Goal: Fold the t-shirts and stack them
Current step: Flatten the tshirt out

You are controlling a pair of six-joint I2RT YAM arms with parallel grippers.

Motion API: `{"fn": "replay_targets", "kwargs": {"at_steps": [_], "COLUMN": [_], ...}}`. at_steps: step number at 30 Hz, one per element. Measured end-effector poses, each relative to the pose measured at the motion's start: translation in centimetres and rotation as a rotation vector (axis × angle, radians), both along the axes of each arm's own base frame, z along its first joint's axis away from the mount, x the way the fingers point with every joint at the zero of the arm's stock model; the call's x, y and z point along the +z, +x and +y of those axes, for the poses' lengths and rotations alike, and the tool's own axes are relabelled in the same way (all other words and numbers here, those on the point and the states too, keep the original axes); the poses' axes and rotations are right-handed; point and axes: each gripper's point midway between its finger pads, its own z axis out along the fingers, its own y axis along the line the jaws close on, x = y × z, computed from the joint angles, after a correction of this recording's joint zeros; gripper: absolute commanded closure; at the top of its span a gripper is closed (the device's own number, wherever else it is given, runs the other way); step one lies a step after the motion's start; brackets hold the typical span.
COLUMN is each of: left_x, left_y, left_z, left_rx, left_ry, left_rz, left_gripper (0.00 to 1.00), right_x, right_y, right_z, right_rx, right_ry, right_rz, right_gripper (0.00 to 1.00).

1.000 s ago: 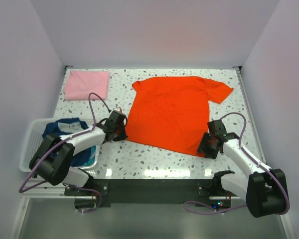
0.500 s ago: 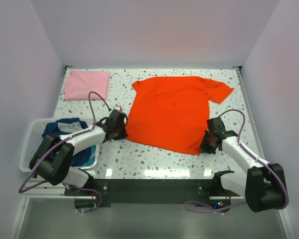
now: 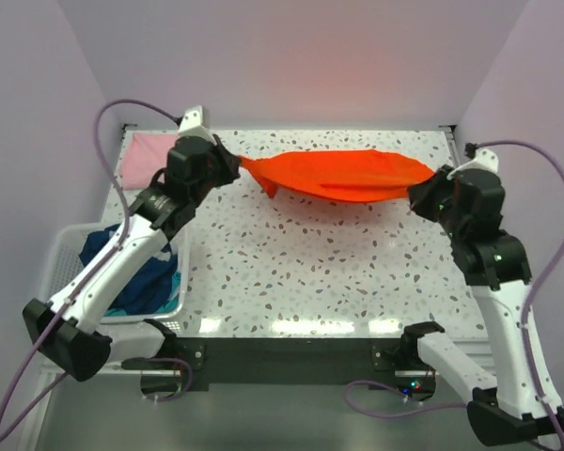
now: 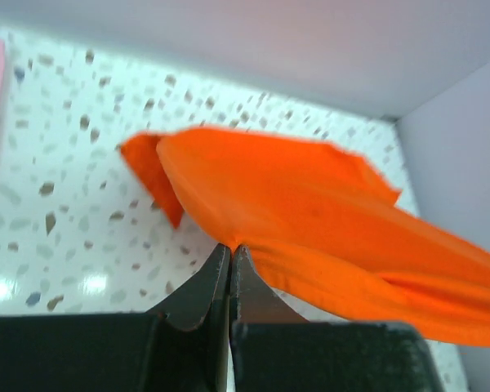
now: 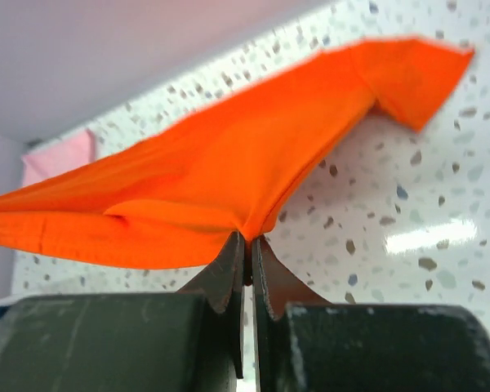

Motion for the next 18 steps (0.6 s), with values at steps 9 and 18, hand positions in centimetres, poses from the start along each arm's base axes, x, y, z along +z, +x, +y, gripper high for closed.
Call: {"fn": "replay_targets", "kwargs": {"at_steps": [9,18], "left_x": [21.0,34.7], "left_y": [-6.1,-15.7], "left_z": [3.4,6.2], "left_rx": [-0.038,-0.172], "left_ry": [-0.156,-0.257], "left_rz": [-0.435,-0.743], "left_gripper": [1.0,1.0], "right_x": [16.4,29.9], "right_y": [-5.6,-15.2], "right_z": [-1.6,-1.4], "right_rx": [-0.01,0.105], "right_ry": [0.01,0.044], "right_rz": [-0.363,-0.719], "right_gripper": [1.0,1.0]}}
